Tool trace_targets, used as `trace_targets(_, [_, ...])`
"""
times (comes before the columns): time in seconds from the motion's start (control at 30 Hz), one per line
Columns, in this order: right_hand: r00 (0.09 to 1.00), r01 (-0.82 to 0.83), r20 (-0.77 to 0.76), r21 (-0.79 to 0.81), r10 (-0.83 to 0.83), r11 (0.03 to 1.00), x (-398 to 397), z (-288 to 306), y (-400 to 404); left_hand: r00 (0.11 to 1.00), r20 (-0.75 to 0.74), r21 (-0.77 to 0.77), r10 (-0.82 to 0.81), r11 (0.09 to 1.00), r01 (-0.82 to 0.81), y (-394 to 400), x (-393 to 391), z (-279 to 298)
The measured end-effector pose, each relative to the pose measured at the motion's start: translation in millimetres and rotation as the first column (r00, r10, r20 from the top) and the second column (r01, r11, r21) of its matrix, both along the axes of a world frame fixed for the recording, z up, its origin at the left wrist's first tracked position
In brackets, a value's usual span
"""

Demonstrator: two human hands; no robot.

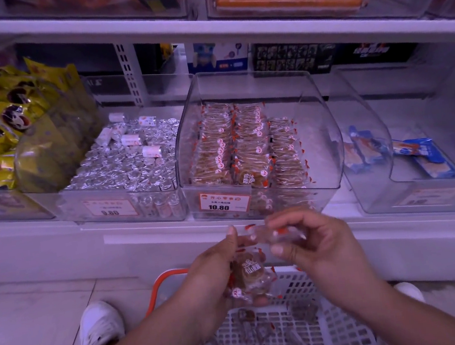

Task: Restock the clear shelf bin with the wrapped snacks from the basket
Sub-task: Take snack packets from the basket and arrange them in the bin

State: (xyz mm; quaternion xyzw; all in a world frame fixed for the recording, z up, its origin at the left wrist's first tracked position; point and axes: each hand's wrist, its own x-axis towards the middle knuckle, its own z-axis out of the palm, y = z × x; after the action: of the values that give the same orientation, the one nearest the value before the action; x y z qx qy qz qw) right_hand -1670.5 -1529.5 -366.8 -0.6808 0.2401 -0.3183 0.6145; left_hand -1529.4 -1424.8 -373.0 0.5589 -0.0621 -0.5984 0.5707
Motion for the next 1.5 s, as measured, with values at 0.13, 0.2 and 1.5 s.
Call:
trace_targets(0.13, [0.989,-0.132,-0.102,-0.273,0.108,0.953,0.0,-9.2,17.3,0.998,-0.066,-0.074,-0.017,0.997,0.012,-3.2,1.9,1.5])
trace_targets(0.2, [0.961,-0.269,-0.136,-0.284,0.239,0.920,-2.9,-11.4,20.8,0.997,0.043,-0.119,0.067,0.991,-0.061,-2.8,1.3,-0.1])
trace_targets(1.5, [0.976,-0.148,-0.092,0.390,0.198,0.909,6.2,20.5,19.0,0.823,0.540,-0.336,0.176,0.942,0.020,-4.2,2.6,11.4])
